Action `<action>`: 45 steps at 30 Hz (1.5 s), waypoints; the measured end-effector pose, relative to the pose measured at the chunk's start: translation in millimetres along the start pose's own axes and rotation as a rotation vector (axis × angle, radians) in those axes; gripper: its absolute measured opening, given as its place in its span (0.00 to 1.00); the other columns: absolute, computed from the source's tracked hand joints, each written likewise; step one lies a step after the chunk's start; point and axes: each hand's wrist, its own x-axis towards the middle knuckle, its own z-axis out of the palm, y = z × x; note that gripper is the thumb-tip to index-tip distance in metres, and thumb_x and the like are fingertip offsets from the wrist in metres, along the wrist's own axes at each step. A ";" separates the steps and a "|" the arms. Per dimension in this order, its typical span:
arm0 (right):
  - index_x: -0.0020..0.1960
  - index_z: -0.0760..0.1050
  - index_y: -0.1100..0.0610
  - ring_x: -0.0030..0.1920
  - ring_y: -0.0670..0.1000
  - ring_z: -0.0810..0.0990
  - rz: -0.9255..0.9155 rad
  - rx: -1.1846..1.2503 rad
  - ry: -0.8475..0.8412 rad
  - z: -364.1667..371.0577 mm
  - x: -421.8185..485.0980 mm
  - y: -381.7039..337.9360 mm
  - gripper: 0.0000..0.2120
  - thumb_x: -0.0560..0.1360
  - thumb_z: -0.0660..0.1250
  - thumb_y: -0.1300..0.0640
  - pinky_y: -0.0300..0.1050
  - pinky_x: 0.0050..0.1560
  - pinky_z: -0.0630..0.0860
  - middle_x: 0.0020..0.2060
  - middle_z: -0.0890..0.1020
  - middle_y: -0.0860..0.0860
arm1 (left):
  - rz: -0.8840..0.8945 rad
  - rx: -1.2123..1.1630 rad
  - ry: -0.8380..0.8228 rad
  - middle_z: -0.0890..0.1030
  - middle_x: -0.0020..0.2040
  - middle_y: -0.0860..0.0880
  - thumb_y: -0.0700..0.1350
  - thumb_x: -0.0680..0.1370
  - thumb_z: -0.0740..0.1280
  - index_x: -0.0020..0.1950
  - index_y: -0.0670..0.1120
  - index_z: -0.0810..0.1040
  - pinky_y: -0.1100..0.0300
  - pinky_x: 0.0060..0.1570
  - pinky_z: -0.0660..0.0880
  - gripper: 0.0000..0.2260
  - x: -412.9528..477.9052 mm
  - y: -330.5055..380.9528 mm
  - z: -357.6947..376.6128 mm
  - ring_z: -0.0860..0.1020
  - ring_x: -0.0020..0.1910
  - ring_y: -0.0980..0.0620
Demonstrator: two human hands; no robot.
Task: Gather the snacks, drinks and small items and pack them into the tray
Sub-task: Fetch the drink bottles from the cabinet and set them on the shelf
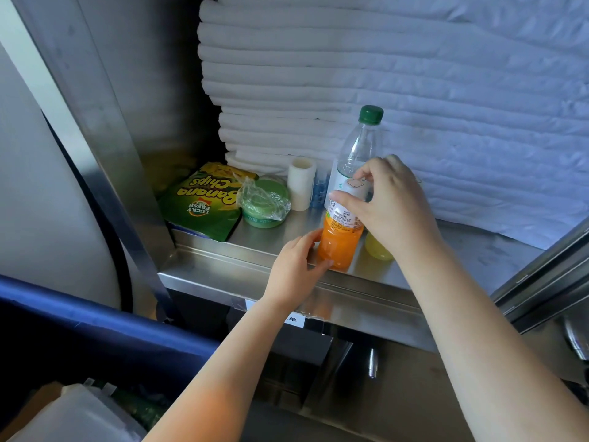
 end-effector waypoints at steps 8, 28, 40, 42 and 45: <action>0.58 0.76 0.57 0.55 0.52 0.74 -0.010 -0.015 -0.090 -1.5 3.7 1.3 0.12 0.76 0.66 0.55 0.37 0.49 0.63 0.54 0.78 0.53 | 0.012 0.044 0.005 0.76 0.56 0.49 0.47 0.73 0.72 0.68 0.46 0.71 0.54 0.54 0.74 0.25 -2.2 0.3 0.6 0.73 0.54 0.51; 0.58 0.78 0.50 0.51 0.49 0.79 -0.082 0.155 -0.265 -0.1 29.0 4.6 0.18 0.71 0.70 0.65 0.47 0.53 0.77 0.54 0.77 0.45 | 0.120 0.194 0.031 0.59 0.74 0.43 0.50 0.76 0.68 0.77 0.42 0.52 0.55 0.67 0.62 0.37 -20.8 2.5 2.9 0.61 0.71 0.45; 0.60 0.77 0.56 0.50 0.49 0.76 -0.201 0.036 -0.249 28.5 66.3 -17.0 0.18 0.71 0.69 0.66 0.41 0.49 0.71 0.55 0.77 0.51 | 0.159 0.611 -0.083 0.42 0.77 0.43 0.60 0.79 0.53 0.76 0.39 0.48 0.56 0.73 0.44 0.34 -23.4 -10.6 -2.4 0.44 0.76 0.46; 0.61 0.76 0.56 0.54 0.51 0.77 -0.210 -0.030 -0.261 33.1 76.1 -19.5 0.18 0.72 0.69 0.64 0.40 0.51 0.71 0.57 0.78 0.53 | 0.130 0.619 -0.112 0.34 0.75 0.46 0.62 0.79 0.49 0.76 0.41 0.41 0.60 0.73 0.38 0.35 -16.4 -13.4 -4.6 0.39 0.76 0.50; 0.62 0.76 0.55 0.57 0.54 0.77 -0.210 -0.080 -0.282 38.0 89.4 -21.7 0.19 0.72 0.70 0.63 0.43 0.54 0.70 0.58 0.78 0.54 | 0.095 0.651 -0.139 0.30 0.73 0.46 0.62 0.79 0.47 0.76 0.40 0.40 0.60 0.72 0.38 0.36 -6.1 -15.9 -7.3 0.38 0.76 0.50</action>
